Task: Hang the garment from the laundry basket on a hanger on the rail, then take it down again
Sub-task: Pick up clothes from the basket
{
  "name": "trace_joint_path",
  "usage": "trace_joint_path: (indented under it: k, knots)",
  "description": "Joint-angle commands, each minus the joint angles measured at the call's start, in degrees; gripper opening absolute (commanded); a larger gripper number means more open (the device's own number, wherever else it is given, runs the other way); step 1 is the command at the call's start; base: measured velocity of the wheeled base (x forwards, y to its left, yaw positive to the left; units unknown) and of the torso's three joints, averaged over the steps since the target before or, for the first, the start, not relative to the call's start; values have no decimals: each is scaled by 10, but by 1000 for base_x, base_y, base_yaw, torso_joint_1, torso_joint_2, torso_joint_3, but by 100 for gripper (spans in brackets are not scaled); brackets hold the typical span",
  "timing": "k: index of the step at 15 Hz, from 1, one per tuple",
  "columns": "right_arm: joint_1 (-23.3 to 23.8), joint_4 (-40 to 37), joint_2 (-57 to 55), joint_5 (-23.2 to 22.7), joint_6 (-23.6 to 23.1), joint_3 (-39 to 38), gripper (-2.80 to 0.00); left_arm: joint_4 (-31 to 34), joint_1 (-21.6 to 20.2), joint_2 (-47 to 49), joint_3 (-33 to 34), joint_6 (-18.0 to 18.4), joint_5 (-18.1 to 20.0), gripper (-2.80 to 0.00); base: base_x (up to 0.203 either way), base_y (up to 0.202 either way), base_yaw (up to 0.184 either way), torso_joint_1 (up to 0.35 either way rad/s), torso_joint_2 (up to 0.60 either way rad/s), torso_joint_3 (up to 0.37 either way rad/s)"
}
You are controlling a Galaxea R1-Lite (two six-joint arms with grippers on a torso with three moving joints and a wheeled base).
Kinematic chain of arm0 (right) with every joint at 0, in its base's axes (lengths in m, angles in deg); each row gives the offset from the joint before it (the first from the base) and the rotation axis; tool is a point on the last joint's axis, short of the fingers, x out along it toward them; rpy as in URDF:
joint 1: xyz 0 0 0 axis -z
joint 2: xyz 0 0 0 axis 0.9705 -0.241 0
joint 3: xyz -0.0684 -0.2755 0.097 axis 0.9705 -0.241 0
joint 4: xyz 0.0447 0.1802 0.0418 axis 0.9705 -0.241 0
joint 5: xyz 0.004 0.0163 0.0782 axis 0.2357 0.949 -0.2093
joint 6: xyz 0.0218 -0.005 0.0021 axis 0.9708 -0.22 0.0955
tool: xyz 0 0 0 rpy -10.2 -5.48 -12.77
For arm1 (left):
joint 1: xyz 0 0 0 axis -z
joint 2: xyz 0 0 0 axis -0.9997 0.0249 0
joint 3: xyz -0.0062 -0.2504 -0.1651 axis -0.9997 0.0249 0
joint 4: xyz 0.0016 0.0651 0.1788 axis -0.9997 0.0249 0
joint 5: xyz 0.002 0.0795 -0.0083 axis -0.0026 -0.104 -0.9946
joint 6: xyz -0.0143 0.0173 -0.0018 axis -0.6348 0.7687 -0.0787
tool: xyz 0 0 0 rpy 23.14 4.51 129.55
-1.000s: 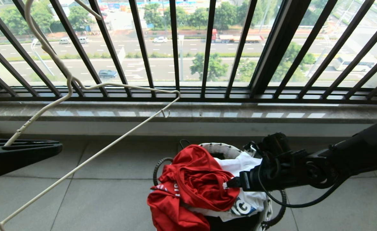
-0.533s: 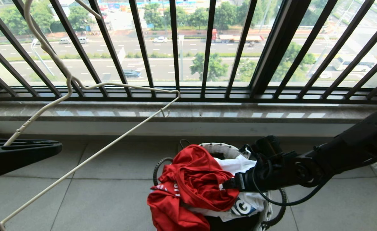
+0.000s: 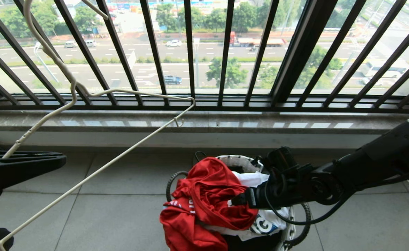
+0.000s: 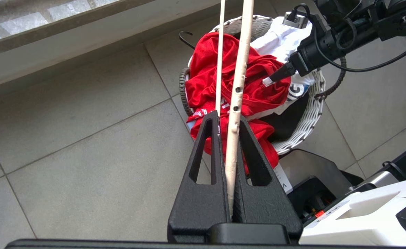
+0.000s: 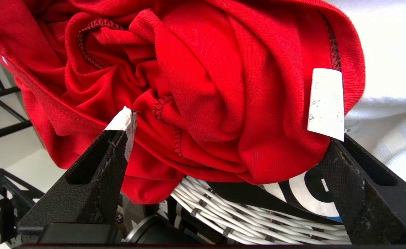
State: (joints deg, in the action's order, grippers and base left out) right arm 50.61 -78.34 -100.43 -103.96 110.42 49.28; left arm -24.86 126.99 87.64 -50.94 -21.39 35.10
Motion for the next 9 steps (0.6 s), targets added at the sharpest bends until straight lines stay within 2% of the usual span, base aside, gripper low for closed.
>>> trace_joint_path:
  k: [1, 2, 3, 9]
  knots:
    - [-2, -2, 4, -1, 2, 0, 0, 1, 0, 0, 0, 0, -1, -280, 0, 0, 0, 0, 0, 0]
    - [-2, -2, 4, -1, 2, 0, 0, 1, 0, 0, 0, 0, -1, -280, 0, 0, 0, 0, 0, 0]
    - [-2, -2, 3, -1, 2, 0, -280, 1, 0, 0, 0, 0, -1, -280, 0, 0, 0, 0, 0, 0]
    - [-10, -2, 0, -2, 4, -7, -280, 1, 0, -1, 0, 0, -1, -280, 0, 0, 0, 0, 0, 0]
